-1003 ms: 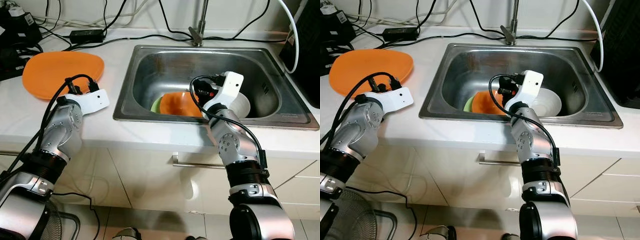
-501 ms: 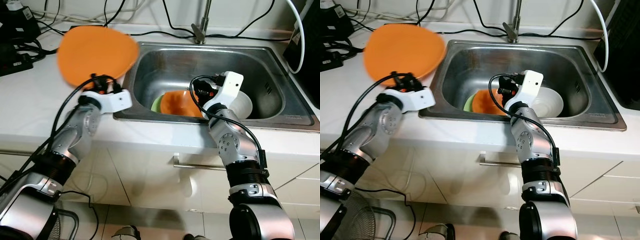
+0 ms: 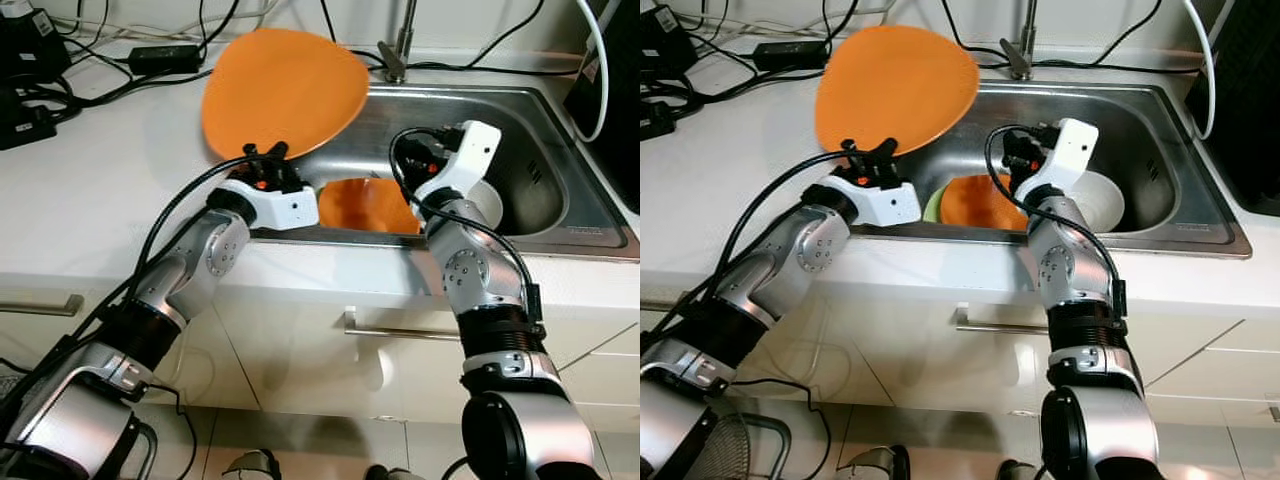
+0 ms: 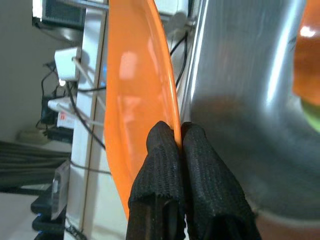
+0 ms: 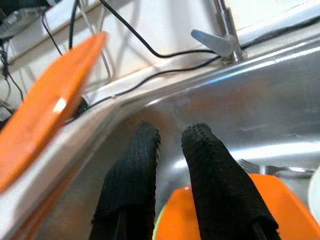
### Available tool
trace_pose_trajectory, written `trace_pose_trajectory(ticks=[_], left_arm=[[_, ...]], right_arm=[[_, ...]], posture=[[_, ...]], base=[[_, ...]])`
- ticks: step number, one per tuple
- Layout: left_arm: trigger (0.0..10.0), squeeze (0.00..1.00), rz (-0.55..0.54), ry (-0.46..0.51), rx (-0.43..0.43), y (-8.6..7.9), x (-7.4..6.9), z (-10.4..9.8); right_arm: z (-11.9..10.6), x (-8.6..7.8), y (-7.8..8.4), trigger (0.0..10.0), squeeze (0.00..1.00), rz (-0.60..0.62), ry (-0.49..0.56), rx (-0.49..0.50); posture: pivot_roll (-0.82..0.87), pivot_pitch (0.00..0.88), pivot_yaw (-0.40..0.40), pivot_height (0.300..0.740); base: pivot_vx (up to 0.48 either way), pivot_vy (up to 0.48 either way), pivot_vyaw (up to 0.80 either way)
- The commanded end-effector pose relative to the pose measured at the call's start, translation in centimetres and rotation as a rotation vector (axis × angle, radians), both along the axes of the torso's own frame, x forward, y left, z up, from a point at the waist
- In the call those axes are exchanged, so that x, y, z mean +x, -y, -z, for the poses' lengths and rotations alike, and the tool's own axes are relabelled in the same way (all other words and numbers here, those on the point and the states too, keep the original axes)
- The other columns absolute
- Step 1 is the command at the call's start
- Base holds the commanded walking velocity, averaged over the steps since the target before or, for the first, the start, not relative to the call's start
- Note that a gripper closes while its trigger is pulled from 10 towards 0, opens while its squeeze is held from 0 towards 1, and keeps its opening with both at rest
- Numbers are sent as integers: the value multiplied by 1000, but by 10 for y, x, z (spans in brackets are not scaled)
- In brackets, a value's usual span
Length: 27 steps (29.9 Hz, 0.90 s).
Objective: Kitchen organization
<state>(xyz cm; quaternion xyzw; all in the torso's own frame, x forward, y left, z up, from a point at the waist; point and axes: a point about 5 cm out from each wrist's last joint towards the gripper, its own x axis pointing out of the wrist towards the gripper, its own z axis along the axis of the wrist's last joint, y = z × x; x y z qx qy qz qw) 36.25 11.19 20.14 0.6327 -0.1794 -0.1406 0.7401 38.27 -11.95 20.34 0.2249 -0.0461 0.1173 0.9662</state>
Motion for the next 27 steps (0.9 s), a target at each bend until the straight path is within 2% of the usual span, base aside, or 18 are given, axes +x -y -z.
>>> trace_pose_trajectory(ticks=[1, 2, 3, 13, 22, 27], left_arm=[[10000, 0, 43, 48, -17, 8, -1, -15], [10000, 0, 48, 44, -19, 10, -1, -14], [10000, 0, 52, 40, -21, 11, -1, -14], [10000, 0, 58, 27, -22, 14, -1, -9], [10000, 0, 60, 20, -20, 16, -2, -8], [10000, 0, 52, 10, -27, 15, -2, -7]], right_arm=[[-10, 1, -1, 10000, 0, -14, 26, 12], [-11, 2, 0, 10000, 784, -15, 18, 34], [-10, 2, 1, 10000, 1000, -11, 7, 57], [-13, 3, 4, 10000, 1000, -35, -2, 154], [-19, 2, 3, 10000, 1000, -83, -8, 305], [-19, 1, 5, 10000, 1000, -82, -12, 333]], posture=[[79, 65, 15, 740], [77, 61, 15, 740], [77, 60, 15, 740], [68, 47, 16, 740], [68, 41, 15, 740], [67, 41, 15, 740]], base=[[0, 0, 0], [0, 0, 0], [0, 0, 0], [0, 0, 0], [0, 0, 0], [0, 0, 0]])
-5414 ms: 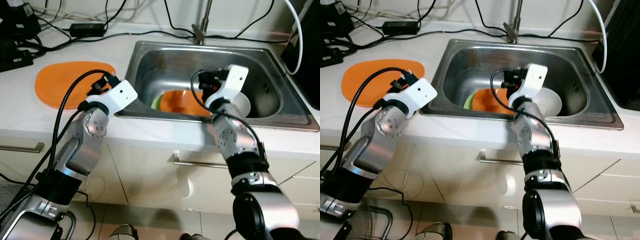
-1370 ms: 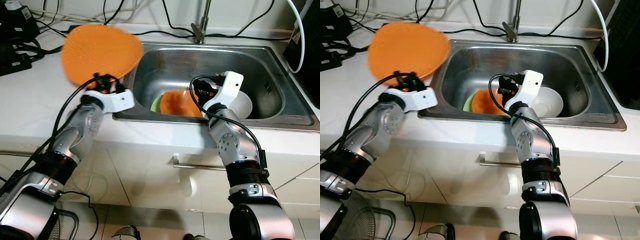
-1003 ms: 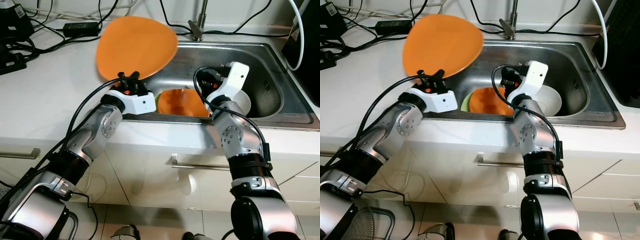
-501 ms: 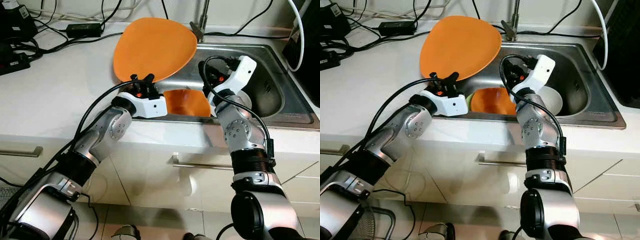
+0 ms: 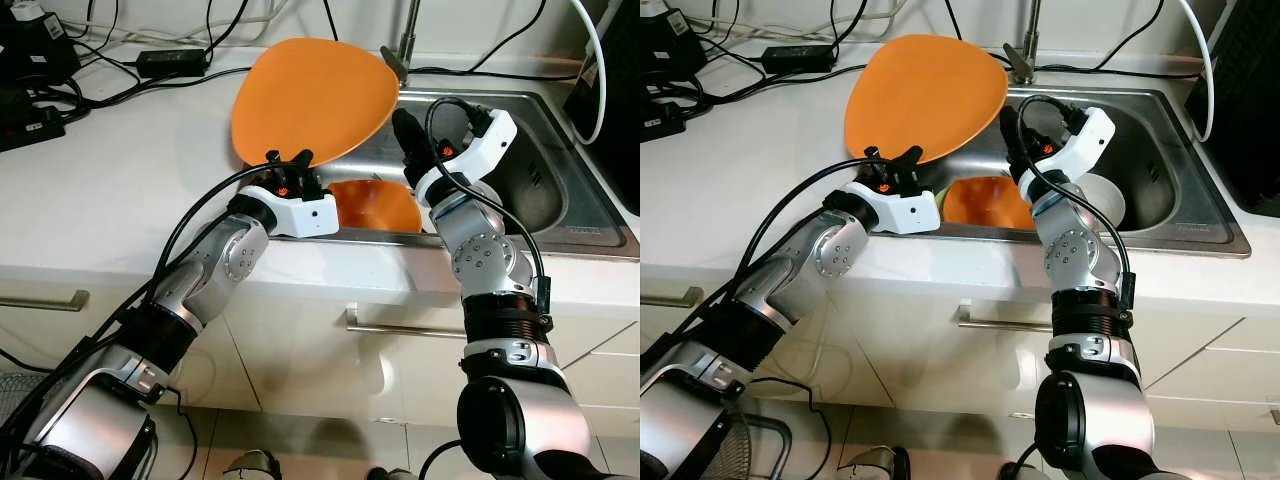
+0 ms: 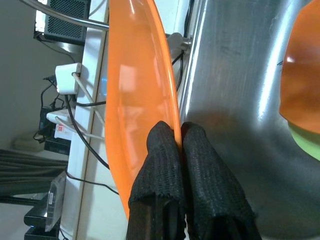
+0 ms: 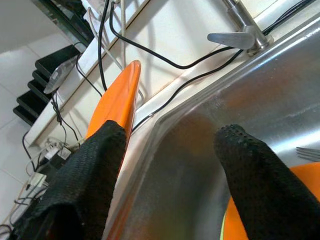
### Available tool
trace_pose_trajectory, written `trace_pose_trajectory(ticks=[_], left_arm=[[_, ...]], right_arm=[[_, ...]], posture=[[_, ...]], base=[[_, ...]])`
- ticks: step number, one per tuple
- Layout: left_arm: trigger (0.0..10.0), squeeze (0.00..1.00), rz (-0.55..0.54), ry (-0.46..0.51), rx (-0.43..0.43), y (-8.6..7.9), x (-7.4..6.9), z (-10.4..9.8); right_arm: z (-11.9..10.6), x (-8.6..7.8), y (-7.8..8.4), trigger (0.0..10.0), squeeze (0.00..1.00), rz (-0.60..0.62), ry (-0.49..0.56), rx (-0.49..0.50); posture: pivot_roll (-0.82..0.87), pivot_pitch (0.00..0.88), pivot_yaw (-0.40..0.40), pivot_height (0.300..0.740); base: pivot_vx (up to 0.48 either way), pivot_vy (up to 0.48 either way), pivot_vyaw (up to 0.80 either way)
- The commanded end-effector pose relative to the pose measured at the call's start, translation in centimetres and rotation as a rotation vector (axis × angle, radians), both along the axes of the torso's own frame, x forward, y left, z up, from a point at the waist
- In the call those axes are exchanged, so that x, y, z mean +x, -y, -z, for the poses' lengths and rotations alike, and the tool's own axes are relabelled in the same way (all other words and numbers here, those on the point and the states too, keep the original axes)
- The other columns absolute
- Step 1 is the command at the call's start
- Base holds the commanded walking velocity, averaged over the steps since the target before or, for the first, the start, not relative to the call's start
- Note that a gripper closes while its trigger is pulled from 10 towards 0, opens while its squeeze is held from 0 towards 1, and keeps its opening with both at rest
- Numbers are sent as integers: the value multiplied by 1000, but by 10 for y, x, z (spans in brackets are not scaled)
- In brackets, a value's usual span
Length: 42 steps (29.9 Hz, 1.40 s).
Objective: Kitchen organization
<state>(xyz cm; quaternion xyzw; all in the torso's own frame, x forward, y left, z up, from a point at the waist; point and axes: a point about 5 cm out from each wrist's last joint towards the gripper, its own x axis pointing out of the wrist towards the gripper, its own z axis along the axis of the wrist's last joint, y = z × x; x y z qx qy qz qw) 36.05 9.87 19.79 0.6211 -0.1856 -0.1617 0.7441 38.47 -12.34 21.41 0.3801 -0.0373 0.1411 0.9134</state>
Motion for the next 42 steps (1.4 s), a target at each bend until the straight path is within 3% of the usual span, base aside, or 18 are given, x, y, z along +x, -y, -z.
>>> trace_pose_trajectory(ticks=[1, 2, 12, 19, 34, 42], left_arm=[[10000, 0, -1, 31, -11, 0, 1, -10], [10000, 0, -3, 31, -11, 0, 2, -10], [10000, 0, 0, 2, -8, 0, 2, -6], [10000, 0, 64, -27, -14, 7, -4, -2], [10000, 0, 158, -3, -40, 17, -11, -8], [10000, 0, 157, 2, -32, 15, -11, -10]], right_arm=[[-9, -1, 0, 10000, 729, -13, 34, 14], [-10, -2, 0, 10000, 0, -16, 36, 14], [-10, -3, -3, 10000, 0, -34, 32, 30], [-9, -4, -8, 10000, 0, -55, 24, 42], [-11, -3, -12, 10000, 0, -75, 27, 39], [-10, -2, -12, 10000, 0, -75, 19, 39]], posture=[[67, 41, 15, 740], [67, 41, 15, 740], [72, 47, 15, 740], [74, 57, 13, 740], [84, 70, 5, 740], [85, 74, 5, 740]], base=[[0, 0, 0], [0, 0, 0], [0, 0, 0], [0, 0, 0], [0, 0, 0], [0, 0, 0]])
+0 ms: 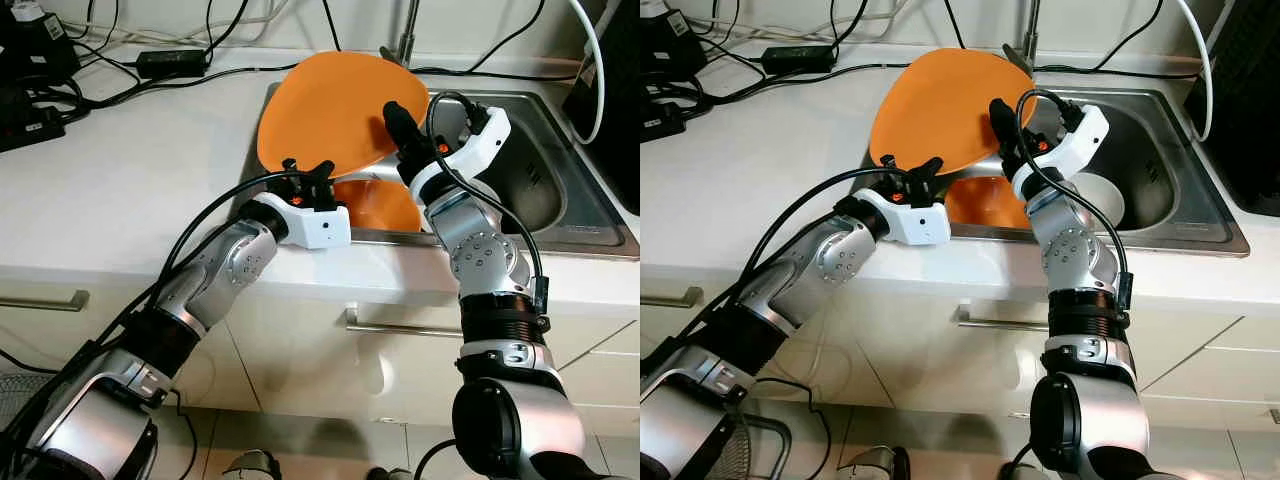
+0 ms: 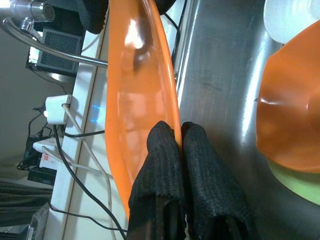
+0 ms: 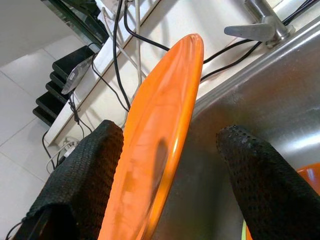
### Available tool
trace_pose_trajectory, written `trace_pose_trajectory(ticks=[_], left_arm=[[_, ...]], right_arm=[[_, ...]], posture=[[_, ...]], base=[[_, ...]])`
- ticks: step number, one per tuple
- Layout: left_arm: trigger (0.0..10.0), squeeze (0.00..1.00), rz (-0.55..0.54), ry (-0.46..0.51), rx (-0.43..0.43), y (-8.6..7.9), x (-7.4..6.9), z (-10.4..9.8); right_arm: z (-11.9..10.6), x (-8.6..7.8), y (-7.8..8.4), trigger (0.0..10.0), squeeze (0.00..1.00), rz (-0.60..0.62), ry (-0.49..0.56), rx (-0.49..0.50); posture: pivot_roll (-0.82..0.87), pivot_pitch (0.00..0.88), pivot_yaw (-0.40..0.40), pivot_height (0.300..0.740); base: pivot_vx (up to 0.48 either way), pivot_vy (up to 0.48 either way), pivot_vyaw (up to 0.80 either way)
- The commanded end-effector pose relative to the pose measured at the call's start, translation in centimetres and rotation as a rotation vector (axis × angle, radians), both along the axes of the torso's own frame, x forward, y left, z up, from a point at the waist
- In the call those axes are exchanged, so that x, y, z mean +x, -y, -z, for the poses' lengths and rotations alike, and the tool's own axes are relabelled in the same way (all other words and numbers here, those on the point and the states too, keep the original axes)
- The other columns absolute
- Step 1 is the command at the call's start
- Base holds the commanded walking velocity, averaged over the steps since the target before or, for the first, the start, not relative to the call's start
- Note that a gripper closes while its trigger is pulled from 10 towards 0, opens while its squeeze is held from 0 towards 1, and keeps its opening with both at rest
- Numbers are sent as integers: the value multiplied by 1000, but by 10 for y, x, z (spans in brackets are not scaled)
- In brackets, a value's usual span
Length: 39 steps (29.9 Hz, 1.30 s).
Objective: Kitchen organization
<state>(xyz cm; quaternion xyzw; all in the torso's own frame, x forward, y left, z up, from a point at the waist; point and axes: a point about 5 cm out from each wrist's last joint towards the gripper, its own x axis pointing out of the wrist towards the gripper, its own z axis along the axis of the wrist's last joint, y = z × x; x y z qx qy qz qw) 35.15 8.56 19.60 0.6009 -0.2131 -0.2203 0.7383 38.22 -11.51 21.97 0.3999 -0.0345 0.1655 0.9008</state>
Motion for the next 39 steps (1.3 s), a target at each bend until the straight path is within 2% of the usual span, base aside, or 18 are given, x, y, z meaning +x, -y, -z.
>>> trace_pose_trajectory(ticks=[1, 2, 3, 5, 39], left_arm=[[10000, 0, 26, 36, -24, 2, -2, -12], [10000, 0, 27, 36, -22, 2, -2, -11], [10000, 0, 27, 35, -21, 2, -2, -11], [10000, 0, 26, 31, -18, 1, -2, -10], [10000, 0, 25, 52, 35, 0, -2, -7]], right_arm=[[-4, 0, -4, 10000, 0, -23, 11, -4], [-4, 0, -4, 10000, 0, -22, 11, -3], [-4, 0, -4, 8196, 0, -21, 11, -2], [-4, 0, -3, 0, 0, -17, 10, -1], [-6, 0, -1, 0, 0, -15, 19, 4]], posture=[[86, 77, 4, 740], [86, 77, 4, 740], [86, 77, 4, 740], [85, 79, 4, 740], [83, 85, 2, 740]], base=[[0, 0, 0], [0, 0, 0], [0, 0, 0], [0, 0, 0], [0, 0, 0]])
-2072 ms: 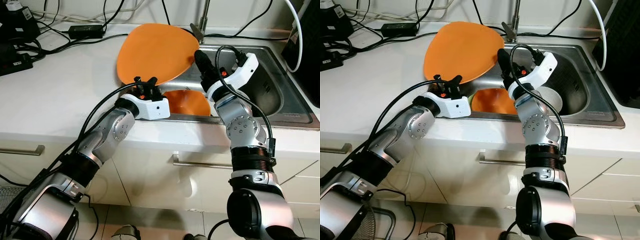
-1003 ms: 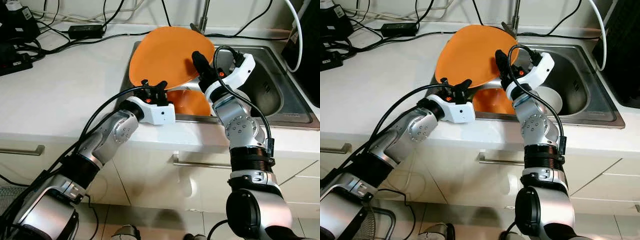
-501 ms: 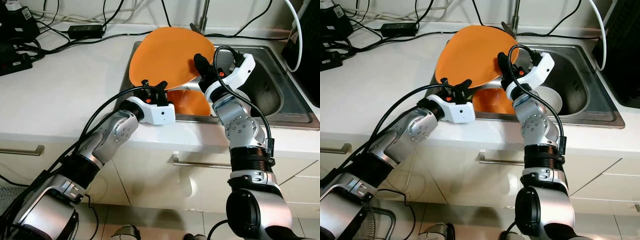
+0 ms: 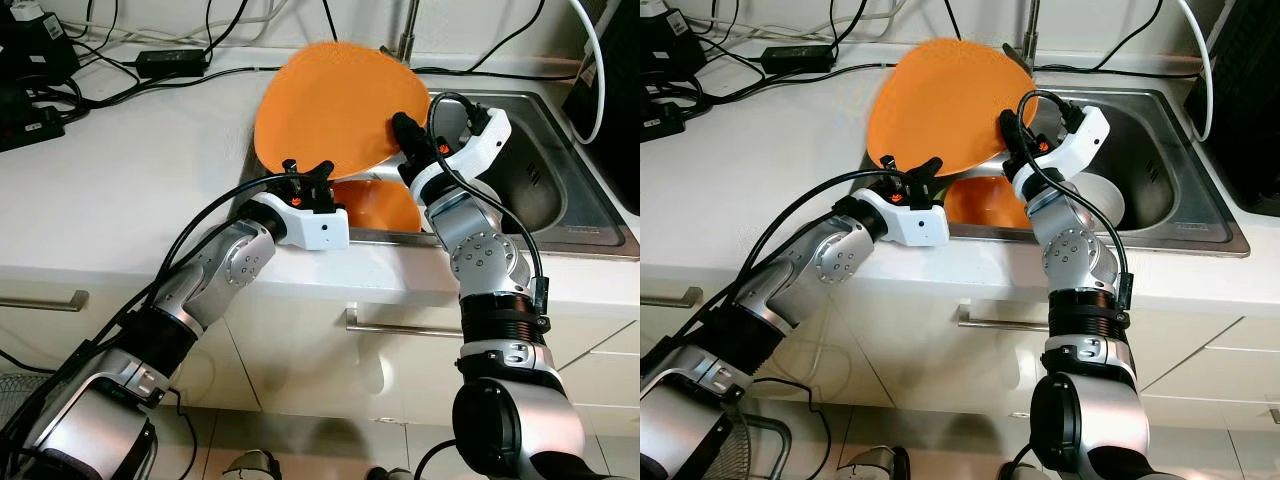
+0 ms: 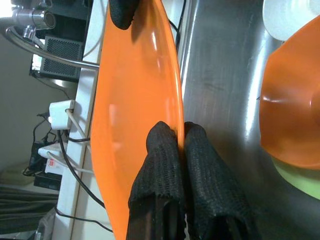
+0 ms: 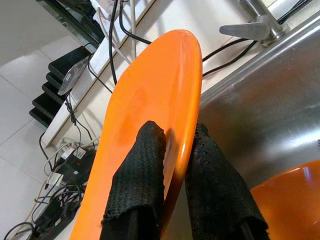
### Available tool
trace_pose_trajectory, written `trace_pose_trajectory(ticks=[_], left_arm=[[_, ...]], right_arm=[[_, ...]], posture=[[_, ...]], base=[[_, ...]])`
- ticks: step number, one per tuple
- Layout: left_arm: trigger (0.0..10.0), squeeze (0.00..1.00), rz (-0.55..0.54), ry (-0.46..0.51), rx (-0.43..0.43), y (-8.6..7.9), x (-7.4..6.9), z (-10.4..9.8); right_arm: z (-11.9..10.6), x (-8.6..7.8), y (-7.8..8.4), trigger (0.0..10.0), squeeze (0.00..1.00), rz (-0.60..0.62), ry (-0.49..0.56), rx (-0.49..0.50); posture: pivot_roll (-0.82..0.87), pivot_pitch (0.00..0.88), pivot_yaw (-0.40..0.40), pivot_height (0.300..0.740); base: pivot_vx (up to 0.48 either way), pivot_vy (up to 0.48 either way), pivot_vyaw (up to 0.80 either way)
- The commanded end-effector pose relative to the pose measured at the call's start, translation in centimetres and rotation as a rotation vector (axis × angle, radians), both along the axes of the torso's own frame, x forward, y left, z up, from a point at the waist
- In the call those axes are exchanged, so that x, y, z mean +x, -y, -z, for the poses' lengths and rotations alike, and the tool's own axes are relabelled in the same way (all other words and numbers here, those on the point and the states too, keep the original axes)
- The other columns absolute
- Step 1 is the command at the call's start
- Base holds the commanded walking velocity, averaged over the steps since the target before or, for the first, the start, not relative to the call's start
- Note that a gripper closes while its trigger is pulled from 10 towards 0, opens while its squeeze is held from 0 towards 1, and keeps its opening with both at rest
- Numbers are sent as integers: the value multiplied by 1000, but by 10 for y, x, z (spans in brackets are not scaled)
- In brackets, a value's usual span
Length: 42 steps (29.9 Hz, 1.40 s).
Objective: Kitchen organization
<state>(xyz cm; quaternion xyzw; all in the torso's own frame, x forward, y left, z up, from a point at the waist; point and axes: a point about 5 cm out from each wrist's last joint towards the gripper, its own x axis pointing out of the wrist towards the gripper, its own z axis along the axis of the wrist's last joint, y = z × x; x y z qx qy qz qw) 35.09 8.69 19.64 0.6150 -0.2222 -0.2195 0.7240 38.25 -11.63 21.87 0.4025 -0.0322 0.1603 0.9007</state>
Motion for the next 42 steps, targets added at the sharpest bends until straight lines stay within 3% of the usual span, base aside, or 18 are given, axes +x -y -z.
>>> trace_pose_trajectory(ticks=[1, 2, 3, 4, 16, 24, 25, 26, 42], left_arm=[[10000, 0, 14, 25, 1, 2, -1, -7], [10000, 349, 15, 20, -1, 1, -1, -7], [10000, 349, 16, 17, -3, 1, -1, -7], [10000, 1000, 19, 4, -12, 1, -1, -6], [10000, 1000, 24, -14, -33, 2, -1, -6], [10000, 1000, 15, 3, -117, 1, -2, -11], [10000, 388, 15, 0, -128, 1, -2, -11], [10000, 0, 16, -5, -137, 1, -3, -11], [10000, 0, 17, -23, -146, -1, -6, -7]], right_arm=[[-7, 0, -3, 0, 0, -22, 28, -1], [-7, 0, -3, 0, 0, -22, 28, 0], [-7, 0, -3, 0, 0, -22, 27, 0], [-7, 0, -3, 0, 0, -22, 27, 1], [-10, 2, 4, 0, 0, 35, 28, 48], [-10, 4, 12, 0, 0, 87, 3, 86], [-10, 5, 13, 0, 0, 94, 2, 91], [-10, 6, 15, 0, 0, 108, 0, 102], [-17, 13, 33, 0, 0, 250, -19, 174]], posture=[[83, 85, 2, 740], [83, 85, 2, 740], [83, 85, 2, 740], [83, 85, 2, 740], [83, 84, 0, 740], [84, 84, 0, 740], [84, 83, 0, 740], [84, 84, 1, 740], [88, 84, -6, 740]], base=[[0, 0, 0], [0, 0, 0], [0, 0, 0], [0, 0, 0], [0, 0, 0], [0, 0, 0], [0, 0, 0], [0, 0, 0], [0, 0, 0]])
